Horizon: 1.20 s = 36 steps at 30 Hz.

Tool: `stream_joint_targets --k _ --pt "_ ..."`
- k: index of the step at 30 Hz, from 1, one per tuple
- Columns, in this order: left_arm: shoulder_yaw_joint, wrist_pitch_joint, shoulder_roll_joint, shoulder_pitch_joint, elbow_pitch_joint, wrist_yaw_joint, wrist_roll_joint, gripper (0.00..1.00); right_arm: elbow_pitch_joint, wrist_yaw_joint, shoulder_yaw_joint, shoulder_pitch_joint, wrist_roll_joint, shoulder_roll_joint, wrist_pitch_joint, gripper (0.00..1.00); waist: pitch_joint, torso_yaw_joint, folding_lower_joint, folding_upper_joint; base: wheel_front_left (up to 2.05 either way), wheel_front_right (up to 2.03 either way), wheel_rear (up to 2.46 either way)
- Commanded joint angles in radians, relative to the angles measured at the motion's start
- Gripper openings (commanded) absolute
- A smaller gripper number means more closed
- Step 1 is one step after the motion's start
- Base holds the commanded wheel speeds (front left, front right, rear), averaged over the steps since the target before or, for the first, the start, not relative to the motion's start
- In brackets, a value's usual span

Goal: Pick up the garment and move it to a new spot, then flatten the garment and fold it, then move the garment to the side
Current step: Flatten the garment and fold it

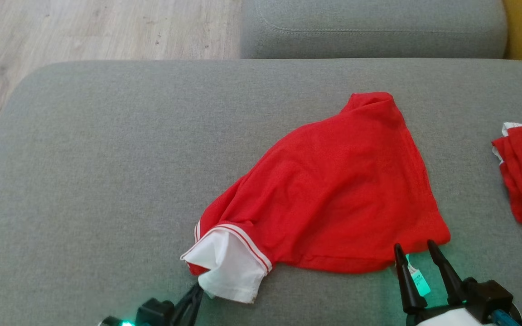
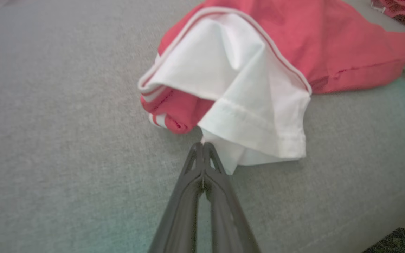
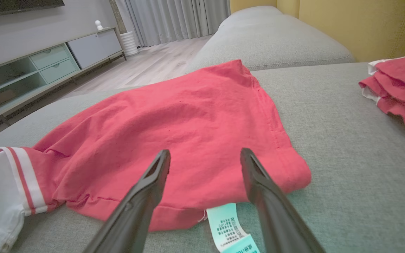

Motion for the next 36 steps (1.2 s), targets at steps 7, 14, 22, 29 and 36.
stream_joint_targets --k 7,14,22,29,36 --pt "0.115 -0.073 0.052 -0.021 -0.155 0.042 -0.036 0.00 -0.021 -0.001 0.004 -0.018 -0.002 -0.017 -0.011 1.00 0.002 0.015 0.0000 0.0000 0.00 0.00 0.00" --pt "0.244 -0.107 0.083 0.005 -0.356 0.059 -0.138 0.00 0.030 -0.001 -0.044 -0.028 -0.039 -0.005 -0.011 1.00 0.008 0.024 0.0000 0.0000 0.00 0.00 0.00" --pt "0.334 -0.123 0.102 0.013 -0.453 0.055 -0.204 0.00 0.148 -0.001 -0.106 -0.089 -0.064 0.012 -0.011 1.00 0.027 0.021 0.0000 0.0000 0.00 0.00 0.00" --pt "0.336 -0.123 0.108 -0.001 -0.455 0.056 -0.198 0.00 0.247 -0.001 -0.063 -0.128 -0.050 0.014 -0.011 1.00 0.034 0.023 0.0000 0.0000 0.00 0.00 0.00" --pt "0.335 -0.125 0.109 -0.027 -0.448 0.057 -0.182 0.00 0.324 -0.001 -0.014 -0.179 -0.060 -0.006 -0.011 1.00 0.043 0.027 0.0000 0.0000 0.00 0.00 0.00"
